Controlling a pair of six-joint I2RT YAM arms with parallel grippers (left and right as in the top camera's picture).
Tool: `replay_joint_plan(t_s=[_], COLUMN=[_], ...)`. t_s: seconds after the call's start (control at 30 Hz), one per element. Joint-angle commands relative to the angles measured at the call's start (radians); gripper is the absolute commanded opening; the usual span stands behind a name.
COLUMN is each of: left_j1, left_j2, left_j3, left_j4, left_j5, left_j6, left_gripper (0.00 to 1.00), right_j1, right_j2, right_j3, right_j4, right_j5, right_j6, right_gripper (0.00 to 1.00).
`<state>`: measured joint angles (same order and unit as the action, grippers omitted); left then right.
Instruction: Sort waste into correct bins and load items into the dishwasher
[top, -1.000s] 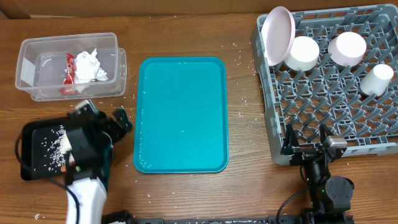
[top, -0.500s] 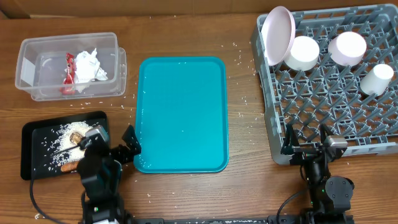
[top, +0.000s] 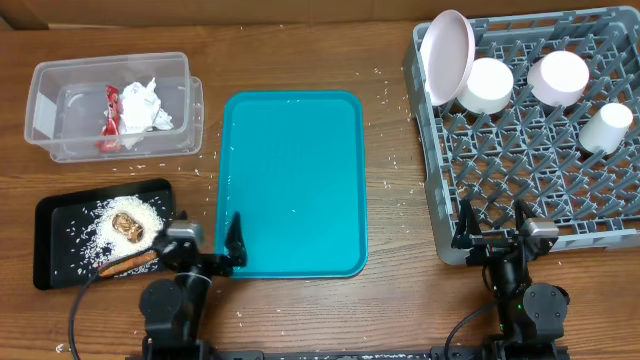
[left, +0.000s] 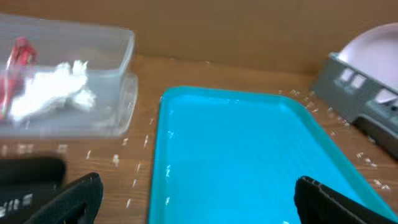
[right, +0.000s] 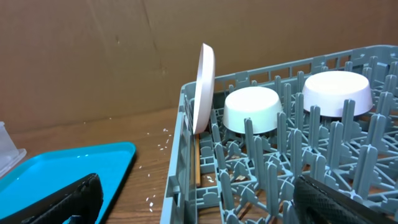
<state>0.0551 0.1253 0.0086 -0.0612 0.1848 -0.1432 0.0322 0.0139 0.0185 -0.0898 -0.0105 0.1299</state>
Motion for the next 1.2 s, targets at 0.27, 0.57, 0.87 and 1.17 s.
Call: replay_joint_plan(t_s=[0.27,0.57,0.87,1.17], left_j1=[-0.065,-0.064,-0.064,-0.064], left_j2=[-0.122,-0.121,-0.121,-0.121], left_j3=[-0.004,-0.004,-0.004,-0.004], left_j4=[-0.013,-0.013,-0.013,-0.013], left_j5=[-0.219,-0.21,-0.21,-0.21], left_j6=[0.084,0.084,0.084,0.084], left_gripper=[1.0,1.0,1.0,1.0], right_j1=[-0.005,-0.005,-0.005,-0.005], right_j2=[-0.011,-0.011,-0.011,-0.011], right_j3=[-0.011,-0.011,-0.011,-0.011], right_j4=[0.006,0.005,0.005,0.005], right_j5=[0.008,0.008,0.008,0.008], right_j6=[-0.006,-0.006,-0.007,-0.006], right_gripper=[1.0,1.0,1.0,1.0])
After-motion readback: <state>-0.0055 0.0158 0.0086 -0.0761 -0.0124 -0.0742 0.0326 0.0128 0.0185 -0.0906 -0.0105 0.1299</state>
